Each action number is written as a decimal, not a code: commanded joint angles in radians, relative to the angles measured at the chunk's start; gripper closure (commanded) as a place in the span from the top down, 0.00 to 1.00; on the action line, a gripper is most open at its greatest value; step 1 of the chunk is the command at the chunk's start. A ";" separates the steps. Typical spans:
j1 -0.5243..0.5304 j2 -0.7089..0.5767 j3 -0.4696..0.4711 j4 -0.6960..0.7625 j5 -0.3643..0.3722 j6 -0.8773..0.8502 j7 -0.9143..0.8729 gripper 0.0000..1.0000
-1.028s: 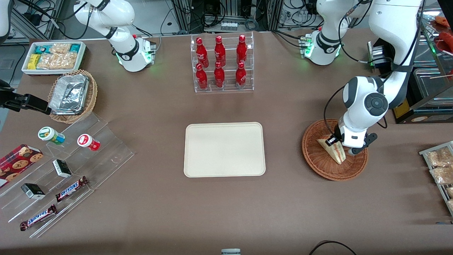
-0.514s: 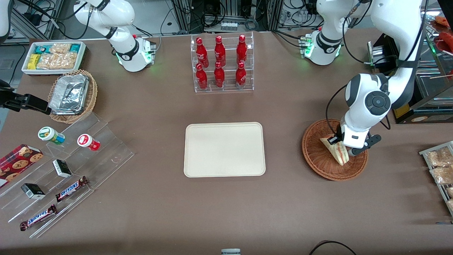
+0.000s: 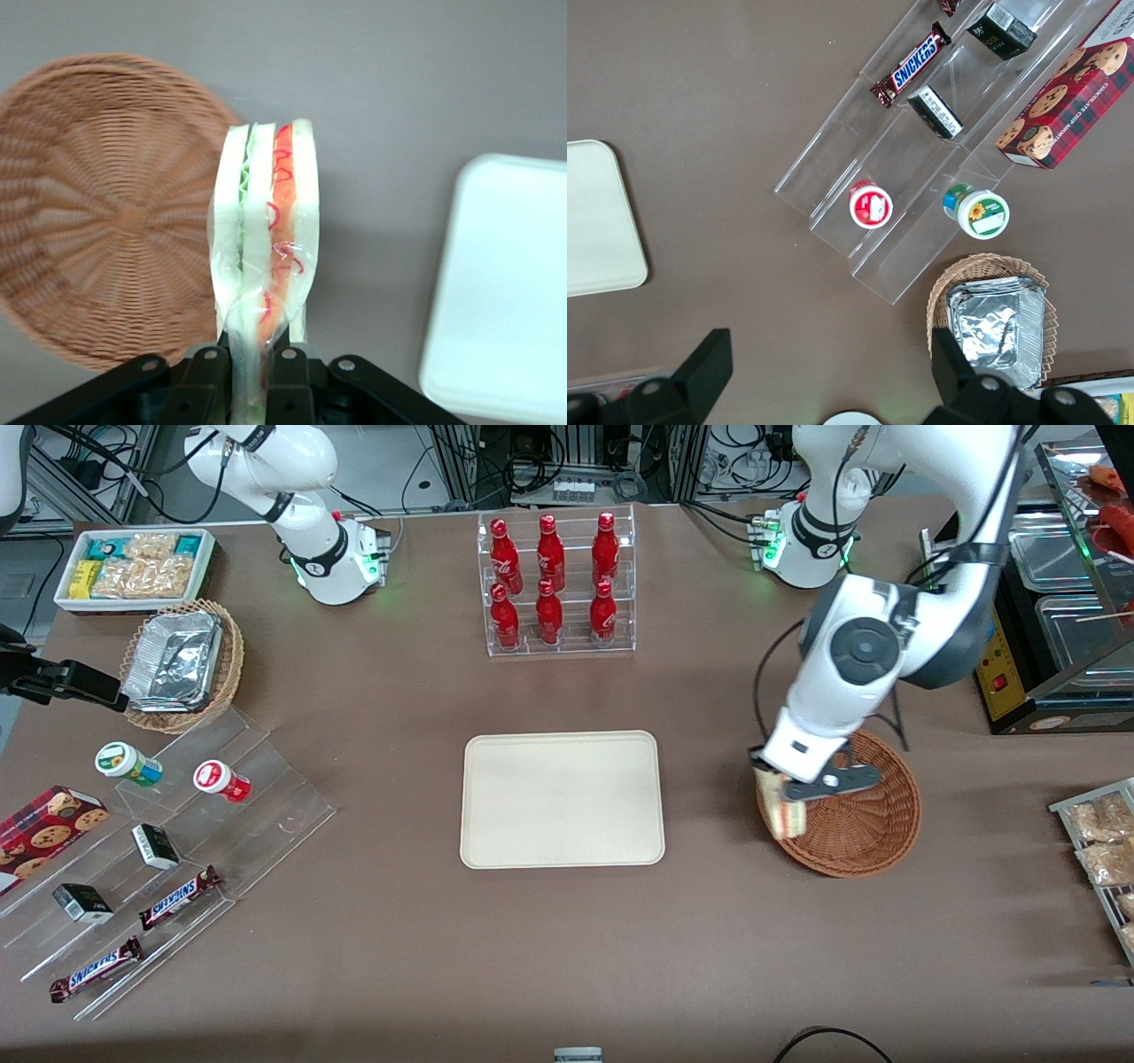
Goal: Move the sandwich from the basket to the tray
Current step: 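Carry the sandwich with the left gripper over the white tray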
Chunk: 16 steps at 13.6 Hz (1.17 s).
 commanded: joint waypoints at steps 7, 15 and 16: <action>-0.107 0.348 -0.172 0.441 -0.062 -0.166 -0.069 0.00; -0.209 0.544 -0.165 0.575 0.035 -0.094 -0.180 0.00; -0.209 0.557 -0.165 0.575 0.036 -0.079 -0.178 0.00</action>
